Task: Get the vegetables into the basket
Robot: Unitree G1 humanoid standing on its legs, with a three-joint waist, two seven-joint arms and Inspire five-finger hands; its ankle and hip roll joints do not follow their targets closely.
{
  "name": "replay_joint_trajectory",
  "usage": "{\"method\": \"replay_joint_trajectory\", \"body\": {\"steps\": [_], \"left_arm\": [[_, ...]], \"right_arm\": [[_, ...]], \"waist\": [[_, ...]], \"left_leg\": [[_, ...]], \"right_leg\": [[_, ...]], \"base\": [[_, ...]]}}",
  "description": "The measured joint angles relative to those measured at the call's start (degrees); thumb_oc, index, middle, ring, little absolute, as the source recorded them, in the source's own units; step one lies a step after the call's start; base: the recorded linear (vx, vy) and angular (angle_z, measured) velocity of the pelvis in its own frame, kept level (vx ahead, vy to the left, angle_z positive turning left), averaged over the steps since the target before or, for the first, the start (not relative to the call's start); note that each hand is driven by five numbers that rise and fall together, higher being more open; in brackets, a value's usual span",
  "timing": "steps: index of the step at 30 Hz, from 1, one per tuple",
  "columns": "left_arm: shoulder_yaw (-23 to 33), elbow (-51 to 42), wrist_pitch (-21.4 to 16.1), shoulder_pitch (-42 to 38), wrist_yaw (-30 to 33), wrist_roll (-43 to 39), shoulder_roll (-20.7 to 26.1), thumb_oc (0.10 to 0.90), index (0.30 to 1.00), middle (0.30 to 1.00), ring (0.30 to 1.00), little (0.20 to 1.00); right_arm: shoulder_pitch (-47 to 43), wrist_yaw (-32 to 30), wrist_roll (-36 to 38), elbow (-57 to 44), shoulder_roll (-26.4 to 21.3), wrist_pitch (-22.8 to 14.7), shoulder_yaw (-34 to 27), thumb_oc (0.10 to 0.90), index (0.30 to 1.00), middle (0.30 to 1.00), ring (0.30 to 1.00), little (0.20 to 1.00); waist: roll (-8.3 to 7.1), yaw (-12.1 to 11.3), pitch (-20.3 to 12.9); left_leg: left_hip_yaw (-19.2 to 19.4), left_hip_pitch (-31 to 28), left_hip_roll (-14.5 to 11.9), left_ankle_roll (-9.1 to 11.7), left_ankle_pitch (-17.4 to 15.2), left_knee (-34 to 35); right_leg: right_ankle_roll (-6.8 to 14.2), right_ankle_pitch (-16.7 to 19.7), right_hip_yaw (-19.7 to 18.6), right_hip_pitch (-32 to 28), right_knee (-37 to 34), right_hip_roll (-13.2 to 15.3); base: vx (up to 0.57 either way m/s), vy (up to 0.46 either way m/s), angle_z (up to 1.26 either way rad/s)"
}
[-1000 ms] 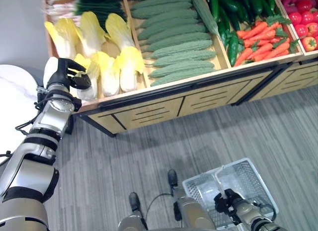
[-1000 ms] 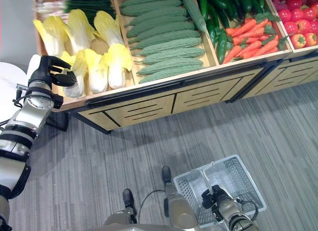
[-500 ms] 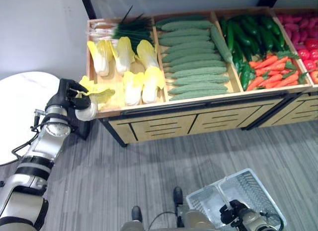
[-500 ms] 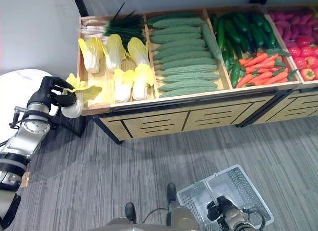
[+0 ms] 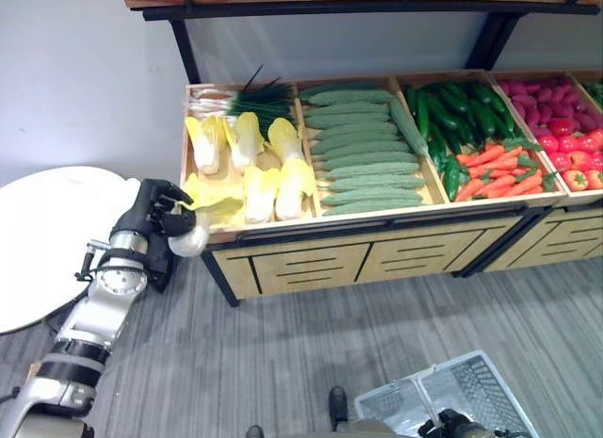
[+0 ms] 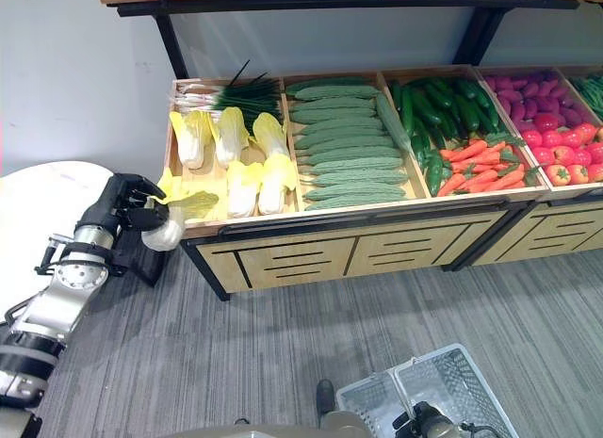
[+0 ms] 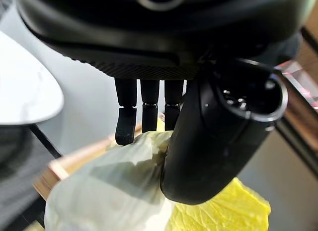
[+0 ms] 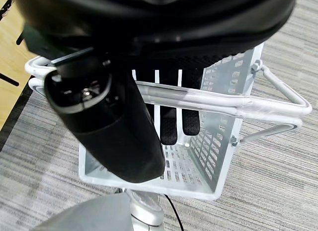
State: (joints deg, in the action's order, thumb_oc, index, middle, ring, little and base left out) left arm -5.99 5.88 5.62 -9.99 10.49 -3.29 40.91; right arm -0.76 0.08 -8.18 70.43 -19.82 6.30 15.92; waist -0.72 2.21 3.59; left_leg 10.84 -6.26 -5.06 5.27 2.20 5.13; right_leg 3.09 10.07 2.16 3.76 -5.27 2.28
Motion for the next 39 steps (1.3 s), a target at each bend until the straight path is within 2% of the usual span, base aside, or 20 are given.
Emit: {"method": "replay_joint_trajectory", "body": {"steps": [3,7,16,20,23,24,25,26,27,28,29,30,31,32,33,34,35,36,37,39], "left_arm": [[0.0,-3.3,-0.2,1.4,-1.5,0.1,-1.0,0.4,0.3,0.3,0.3,0.3],[0.0,-3.4,-0.3,1.4,-1.9,0.4,-1.2,0.4,0.3,0.3,0.3,0.3],[2.2,-6.5,-0.3,5.5,-3.4,1.0,-2.4,0.4,0.3,0.3,0.3,0.3],[2.2,-6.6,-0.3,5.8,-4.0,1.0,-2.9,0.4,0.3,0.3,0.3,0.3],[2.2,-6.8,-0.3,5.7,-4.4,1.0,-2.9,0.4,0.3,0.3,0.3,0.3],[2.2,-6.9,-0.3,5.7,-4.3,1.0,-2.9,0.4,0.3,0.3,0.3,0.3],[2.1,-6.9,-0.3,5.4,-4.1,1.0,-2.8,0.4,0.3,0.3,0.3,0.3],[2.1,-6.9,-0.3,4.7,-4.4,1.0,-2.7,0.4,0.3,0.3,0.3,0.3],[1.9,-7.0,-0.3,2.8,-4.4,1.0,-2.6,0.4,0.3,0.3,0.3,0.3],[0.2,-7.0,-0.4,0.9,-4.4,0.9,-2.6,0.4,0.3,0.3,0.3,0.3],[-0.6,-7.1,-0.4,-0.2,-4.1,0.9,-2.4,0.4,0.3,0.3,0.3,0.3],[-1.5,-6.3,-0.3,-0.2,-4.3,0.9,-1.7,0.4,0.3,0.3,0.3,0.3],[-1.7,-6.1,-0.5,-0.5,-4.5,0.9,-1.7,0.4,0.3,0.3,0.3,0.3],[-1.8,-6.1,-0.6,-0.5,-4.5,0.9,-1.8,0.4,0.3,0.3,0.3,0.3],[-1.4,-6.1,-0.5,-0.5,-4.2,0.9,-1.8,0.4,0.3,0.3,0.3,0.3],[-0.4,-6.1,-0.5,-0.1,-4.3,0.9,-2.0,0.4,0.3,0.3,0.3,0.3],[1.7,-6.7,-0.7,0.2,-4.3,0.9,-3.9,0.4,0.3,0.3,0.3,0.3],[2.3,-7.0,-0.7,0.0,-4.3,0.9,-5.2,0.4,0.3,0.3,0.3,0.3],[2.3,-7.4,-0.7,1.0,-4.4,0.9,-6.6,0.4,0.3,0.3,0.3,0.3],[2.0,-7.5,-0.7,1.4,-4.5,0.8,-6.7,0.4,0.3,0.3,0.3,0.3]], "right_arm": [[0.4,0.0,-0.4,0.1,0.0,0.2,-1.2,0.4,0.3,0.3,0.3,0.3],[1.0,-0.2,-0.5,0.1,-0.3,0.4,-2.1,0.4,0.3,0.3,0.3,0.3],[2.2,-0.2,-0.5,0.7,-0.3,0.5,-2.2,0.4,0.3,0.3,0.3,0.3],[2.6,-0.2,-0.5,1.0,-0.4,0.5,-4.4,0.4,0.3,0.3,0.3,0.3],[3.5,-0.2,-0.5,0.3,-0.4,0.4,-4.4,0.4,0.3,0.3,0.3,0.3],[3.5,-0.4,-0.5,-0.2,-0.4,0.4,-4.5,0.4,0.3,0.3,0.3,0.3],[2.9,-0.6,-0.5,-0.7,-0.3,0.1,-4.5,0.4,0.3,0.3,0.3,0.3],[1.5,-0.5,-0.5,-0.8,-0.1,-0.2,-4.5,0.4,0.3,0.3,0.3,0.3],[-0.7,-0.6,-0.4,-1.6,0.8,-0.7,-4.4,0.4,0.3,0.3,0.3,0.3],[-0.7,-0.7,-0.4,-1.8,1.5,-0.7,-4.4,0.4,0.3,0.3,0.3,0.3],[-1.0,-0.8,-0.4,-1.7,2.4,-0.7,-4.4,0.4,0.3,0.3,0.3,0.3],[-1.9,-1.3,-0.3,-1.8,3.5,-0.7,-4.4,0.4,0.3,0.3,0.3,0.3],[-1.3,-1.2,-0.2,-1.6,3.3,-0.5,-5.0,0.4,0.3,0.3,0.3,0.3],[0.8,-1.5,-0.1,-1.4,3.2,0.6,-5.6,0.4,0.3,0.3,0.3,0.3],[1.7,-1.4,-0.1,-1.5,2.6,0.9,-5.2,0.4,0.3,0.3,0.3,0.3],[1.0,-1.2,-0.3,-2.9,-1.9,1.0,-4.2,0.4,0.3,0.3,0.3,0.3],[0.8,-1.7,-0.3,-2.4,-3.4,1.2,-4.3,0.4,0.3,0.3,0.3,0.3],[0.8,-1.6,-0.3,-2.3,-3.7,1.2,-4.4,0.4,0.3,0.3,0.3,0.3],[1.5,-1.5,-0.3,-1.6,-3.6,1.2,-4.4,0.4,0.3,0.3,0.3,0.3],[1.5,-2.2,-0.2,-1.3,-4.0,0.8,-4.5,0.4,0.3,0.3,0.3,0.3]], "waist": [[0.47,0.0,-0.4],[1.06,-0.1,-1.2],[0.96,-0.1,-2.0],[0.75,0.0,-2.0],[-0.05,0.8,-1.7],[-1.02,1.0,-1.4],[-1.02,1.0,-1.4],[-2.05,1.2,-0.8],[-4.36,2.8,0.9],[-4.81,4.3,1.5],[-5.93,4.3,1.6],[-4.77,4.6,2.8],[-3.78,5.4,3.5],[-3.06,5.3,4.0],[-2.46,4.2,4.7],[2.66,2.0,6.8],[3.87,1.2,6.4],[4.14,1.2,5.8],[3.7,1.0,3.9],[3.28,1.8,3.0]], "left_leg": [[-0.3,-0.7,0.1,-0.1,-0.1,0.3],[-0.4,-0.8,0.5,-0.8,-0.6,0.3],[-0.6,-1.8,1.2,-1.0,-0.7,0.3],[-0.6,-1.8,2.1,-1.5,-0.9,0.3],[0.2,-2.0,3.5,-2.5,-1.2,0.0],[1.0,-1.6,4.3,-3.3,-1.3,0.0],[1.8,-1.2,5.3,-4.1,-1.4,0.0],[4.1,-0.8,6.4,-4.6,-1.6,0.0],[7.2,-0.6,7.7,-6.2,-1.6,0.0],[9.8,0.8,7.7,-6.4,-1.1,-0.1],[12.5,1.2,7.9,-6.5,-0.9,-0.1],[19.0,0.6,5.9,-6.7,-1.0,-0.2],[19.8,0.6,5.1,-6.8,-1.0,-0.2],[19.7,0.7,3.8,-6.5,-1.1,-1.5],[19.4,0.4,3.2,-5.7,-1.3,-2.4],[16.7,-0.8,-0.1,-3.9,-0.1,-1.0],[16.2,-1.3,-1.8,-2.1,0.6,-0.3],[13.9,-1.2,-4.5,1.5,-0.9,-0.9],[12.6,-0.7,-5.4,2.0,-1.2,-1.9],[10.6,-0.3,-6.3,2.0,-0.2,-2.1]], "right_leg": [[0.3,-0.2,0.2,-0.8,0.0,0.3],[0.2,-0.4,0.4,-1.0,0.0,0.8],[1.0,-0.3,0.3,-2.0,0.0,1.5],[1.6,-0.3,0.1,-2.0,0.0,2.2],[2.3,0.4,-1.1,-1.7,0.3,2.7],[2.6,1.3,-2.7,-0.5,0.5,3.1],[3.1,2.0,-4.5,0.8,1.0,3.5],[4.0,3.1,-6.9,2.3,0.8,4.0],[6.7,1.7,-8.8,3.9,-0.1,5.9],[7.6,-1.3,-7.1,6.4,1.3,6.0],[8.1,-3.7,-6.7,8.9,2.8,6.4],[8.7,-4.4,0.4,12.5,7.5,7.1],[9.1,-4.1,4.2,12.4,11.1,9.7],[8.0,-5.2,9.7,8.1,14.5,12.4],[3.9,-3.0,10.9,5.2,12.3,11.0],[2.6,-0.7,12.1,1.9,4.7,7.4],[2.4,0.3,11.6,-0.4,0.2,4.3],[1.3,-0.5,12.4,-1.1,0.3,2.2],[0.5,-1.1,12.5,-1.2,0.4,0.8],[-0.3,-1.8,12.9,-1.0,1.5,-0.1]], "base": [[-0.01,0.033,0.06],[0.0,0.004,0.01],[-0.01,0.034,0.01],[-0.02,0.07,-0.01],[-0.09,0.126,-0.16],[-0.13,0.122,-0.52],[-0.09,0.083,-0.89],[-0.13,0.087,-1.21],[-0.13,0.064,-1.23],[-0.12,0.033,-1.18],[-0.11,-0.004,-1.84],[-0.16,-0.014,-1.89],[-0.22,-0.019,-1.52],[-0.18,-0.095,-0.42],[-0.1,-0.134,-0.47],[0.09,-0.234,-0.55],[0.14,-0.205,-0.44],[0.14,-0.162,-0.02],[0.09,-0.136,0.04],[0.09,-0.255,0.1]]}}
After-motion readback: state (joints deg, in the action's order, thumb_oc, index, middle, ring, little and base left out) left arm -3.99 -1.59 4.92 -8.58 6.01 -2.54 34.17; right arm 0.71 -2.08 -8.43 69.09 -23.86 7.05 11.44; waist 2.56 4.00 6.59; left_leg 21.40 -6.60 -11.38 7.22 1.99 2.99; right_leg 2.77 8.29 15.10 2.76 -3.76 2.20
